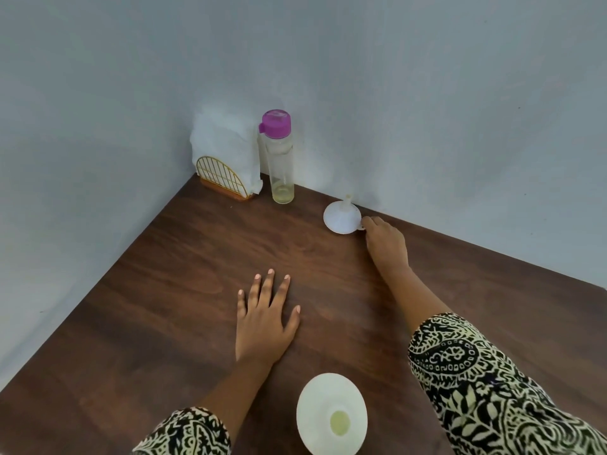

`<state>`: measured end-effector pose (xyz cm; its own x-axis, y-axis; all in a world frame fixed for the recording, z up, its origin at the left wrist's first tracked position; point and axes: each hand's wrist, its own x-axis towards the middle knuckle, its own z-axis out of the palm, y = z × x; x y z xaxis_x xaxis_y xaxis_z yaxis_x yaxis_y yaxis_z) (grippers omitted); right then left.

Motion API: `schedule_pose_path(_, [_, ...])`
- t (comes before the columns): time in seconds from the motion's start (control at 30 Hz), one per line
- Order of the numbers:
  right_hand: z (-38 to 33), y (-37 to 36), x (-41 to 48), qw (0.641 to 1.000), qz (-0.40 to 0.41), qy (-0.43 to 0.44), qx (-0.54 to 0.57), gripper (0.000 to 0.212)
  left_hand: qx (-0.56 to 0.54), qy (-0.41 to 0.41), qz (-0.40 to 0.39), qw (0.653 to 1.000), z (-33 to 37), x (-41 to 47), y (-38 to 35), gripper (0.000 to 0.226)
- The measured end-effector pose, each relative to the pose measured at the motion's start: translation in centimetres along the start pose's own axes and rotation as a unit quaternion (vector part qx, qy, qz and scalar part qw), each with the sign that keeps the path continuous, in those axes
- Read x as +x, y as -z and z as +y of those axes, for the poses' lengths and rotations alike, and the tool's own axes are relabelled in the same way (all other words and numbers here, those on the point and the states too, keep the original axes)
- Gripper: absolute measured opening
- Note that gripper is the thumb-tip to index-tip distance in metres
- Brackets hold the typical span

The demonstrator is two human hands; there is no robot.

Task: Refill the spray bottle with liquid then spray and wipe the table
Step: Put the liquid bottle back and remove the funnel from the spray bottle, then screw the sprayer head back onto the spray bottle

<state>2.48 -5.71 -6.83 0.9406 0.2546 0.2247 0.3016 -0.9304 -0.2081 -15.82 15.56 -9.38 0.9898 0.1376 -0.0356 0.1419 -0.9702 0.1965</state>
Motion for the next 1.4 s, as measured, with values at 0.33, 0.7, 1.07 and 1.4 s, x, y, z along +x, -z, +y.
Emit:
schedule_pose_path(0.33, [-2.3, -0.7, 1.3, 0.956, -0.049, -0.184, 0.223, 0.075, -0.015, 0.002, -0.006, 1.000, 0.1, -0.1, 0.2, 0.065])
schedule_pose_path(0.7, [-3.5, 1.7, 1.7, 0.958, -0.094, -0.207, 0.175, 0.090, -0.029, 0.008, -0.030, 0.999, 0.3, -0.3, 0.7, 0.071])
schedule_pose_path(1.07, [-2.6, 14.3, -13.0, 0.921, -0.051, -0.222, 0.316, 0.028, -0.470, 0.079, -0.042, 0.878, 0.4, -4.5, 4.3, 0.047])
schedule_pose_path(1.4, [5.1, 18.0, -27.9, 0.836, -0.036, -0.392, 0.382, 0.015, -0.503, 0.073, 0.052, 0.860, 6.2, -24.7, 4.5, 0.025])
